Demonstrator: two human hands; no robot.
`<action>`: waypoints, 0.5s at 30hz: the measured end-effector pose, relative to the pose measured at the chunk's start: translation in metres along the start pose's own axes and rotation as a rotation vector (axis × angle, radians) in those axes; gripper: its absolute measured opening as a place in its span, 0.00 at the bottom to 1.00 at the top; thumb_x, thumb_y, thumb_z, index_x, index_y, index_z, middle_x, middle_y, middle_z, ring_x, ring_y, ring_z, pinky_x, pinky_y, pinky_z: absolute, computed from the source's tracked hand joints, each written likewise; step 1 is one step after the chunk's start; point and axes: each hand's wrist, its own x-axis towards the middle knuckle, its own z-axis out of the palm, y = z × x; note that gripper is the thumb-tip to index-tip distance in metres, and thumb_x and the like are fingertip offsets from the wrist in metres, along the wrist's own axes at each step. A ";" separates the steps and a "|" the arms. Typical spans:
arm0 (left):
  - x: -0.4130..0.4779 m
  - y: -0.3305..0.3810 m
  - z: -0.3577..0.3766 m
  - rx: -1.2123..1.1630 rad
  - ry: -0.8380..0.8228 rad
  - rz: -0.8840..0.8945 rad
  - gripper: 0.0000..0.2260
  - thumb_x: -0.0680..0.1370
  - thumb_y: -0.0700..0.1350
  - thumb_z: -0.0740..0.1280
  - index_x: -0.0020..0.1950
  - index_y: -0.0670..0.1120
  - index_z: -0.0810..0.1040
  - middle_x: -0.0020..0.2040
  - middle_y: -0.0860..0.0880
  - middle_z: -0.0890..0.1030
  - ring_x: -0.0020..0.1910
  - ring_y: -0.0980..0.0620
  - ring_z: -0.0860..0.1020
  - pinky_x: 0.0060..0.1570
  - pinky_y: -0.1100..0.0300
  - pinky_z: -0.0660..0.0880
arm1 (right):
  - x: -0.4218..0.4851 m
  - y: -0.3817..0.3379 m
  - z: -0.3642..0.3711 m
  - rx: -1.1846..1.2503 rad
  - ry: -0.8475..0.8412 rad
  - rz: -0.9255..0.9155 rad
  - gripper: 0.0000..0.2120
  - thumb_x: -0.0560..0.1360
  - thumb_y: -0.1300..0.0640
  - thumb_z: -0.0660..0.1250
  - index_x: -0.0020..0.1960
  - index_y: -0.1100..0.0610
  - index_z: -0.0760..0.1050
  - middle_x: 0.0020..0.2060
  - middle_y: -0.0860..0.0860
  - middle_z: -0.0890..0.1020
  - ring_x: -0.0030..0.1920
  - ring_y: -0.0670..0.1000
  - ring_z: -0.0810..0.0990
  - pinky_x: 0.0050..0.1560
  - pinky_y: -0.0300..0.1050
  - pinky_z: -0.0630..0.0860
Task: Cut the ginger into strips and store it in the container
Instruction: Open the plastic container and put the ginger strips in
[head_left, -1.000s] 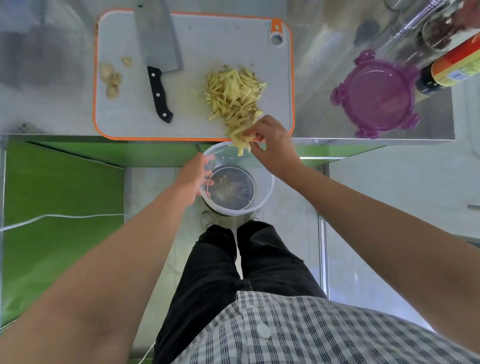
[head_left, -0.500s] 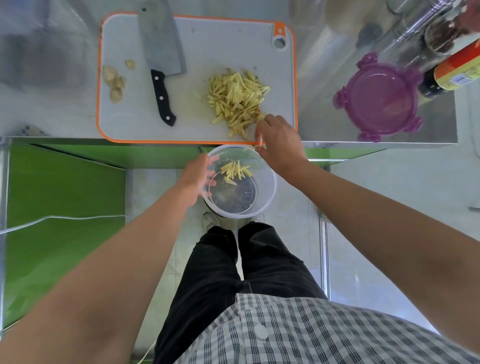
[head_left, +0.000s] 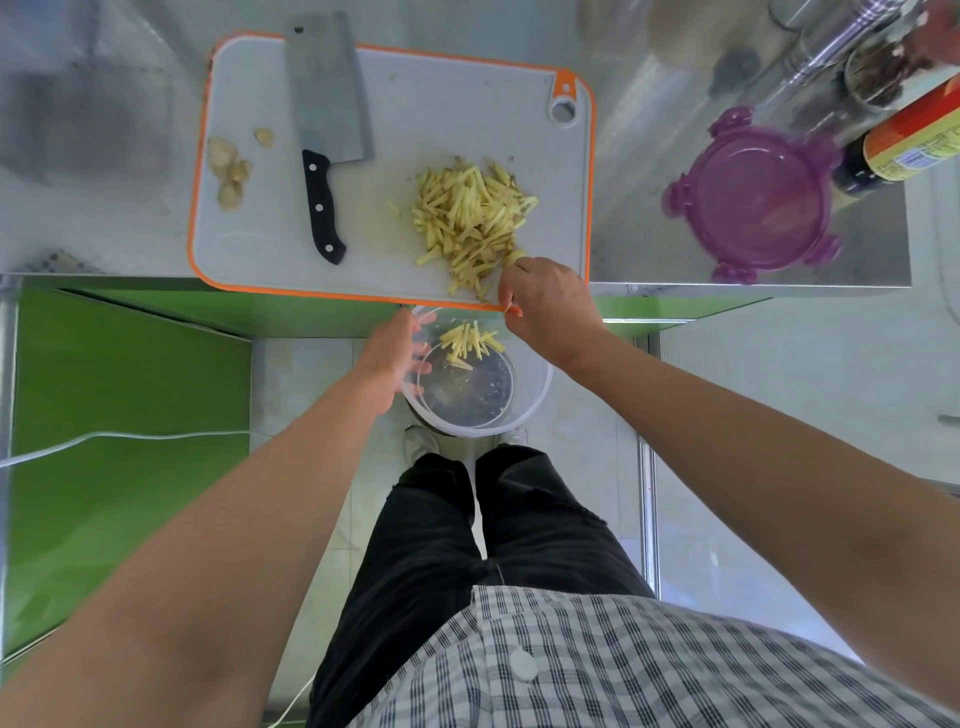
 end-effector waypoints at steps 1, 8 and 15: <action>-0.001 -0.001 0.000 -0.005 -0.003 -0.001 0.20 0.80 0.45 0.50 0.67 0.52 0.74 0.60 0.40 0.74 0.48 0.45 0.75 0.38 0.53 0.72 | -0.003 -0.001 0.003 0.009 0.013 -0.009 0.08 0.68 0.69 0.65 0.43 0.59 0.78 0.39 0.55 0.79 0.42 0.58 0.77 0.42 0.51 0.75; -0.003 -0.003 0.001 -0.032 -0.016 -0.006 0.21 0.80 0.45 0.49 0.68 0.52 0.73 0.61 0.39 0.74 0.48 0.45 0.74 0.40 0.52 0.72 | -0.003 0.010 -0.008 0.312 0.073 -0.070 0.04 0.71 0.57 0.67 0.44 0.57 0.76 0.39 0.49 0.76 0.40 0.49 0.75 0.41 0.46 0.75; -0.002 -0.005 0.000 -0.024 -0.012 0.003 0.20 0.80 0.45 0.50 0.67 0.52 0.74 0.60 0.41 0.74 0.49 0.45 0.74 0.46 0.49 0.74 | 0.042 0.001 -0.013 0.240 0.132 0.194 0.30 0.70 0.65 0.56 0.73 0.60 0.62 0.72 0.58 0.64 0.69 0.60 0.64 0.66 0.55 0.64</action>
